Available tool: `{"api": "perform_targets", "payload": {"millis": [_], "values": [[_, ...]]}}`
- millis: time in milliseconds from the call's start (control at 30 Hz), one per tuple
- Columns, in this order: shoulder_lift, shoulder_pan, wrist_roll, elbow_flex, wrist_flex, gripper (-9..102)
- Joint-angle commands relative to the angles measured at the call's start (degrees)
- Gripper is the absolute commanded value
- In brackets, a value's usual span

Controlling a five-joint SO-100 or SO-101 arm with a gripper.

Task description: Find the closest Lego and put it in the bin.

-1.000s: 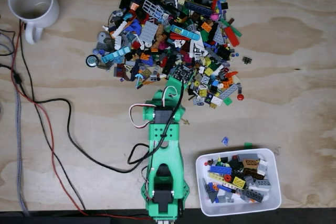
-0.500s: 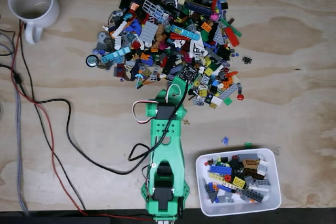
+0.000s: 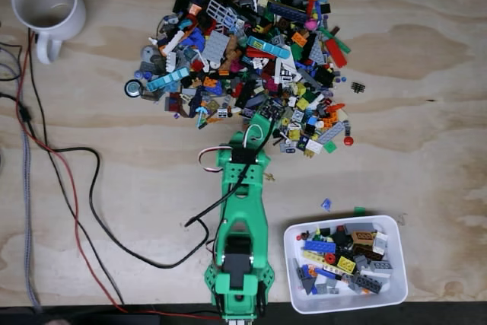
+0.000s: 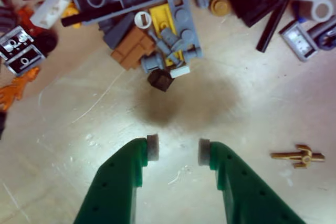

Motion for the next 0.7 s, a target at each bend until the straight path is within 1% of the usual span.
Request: {"api": "perform_targets", "payload": {"millis": [0, 233, 467, 667], "values": [[-3.3, -0.1, -0.2, -6.2, -3.8, 14], [-11.3, 1.4, -1.3, -11.4, -6.2, 14], [-14.9, 2.2, -2.4, -13.0, -7.6, 13], [-15.4, 2.7, -3.3, -13.4, -5.6, 12]]}}
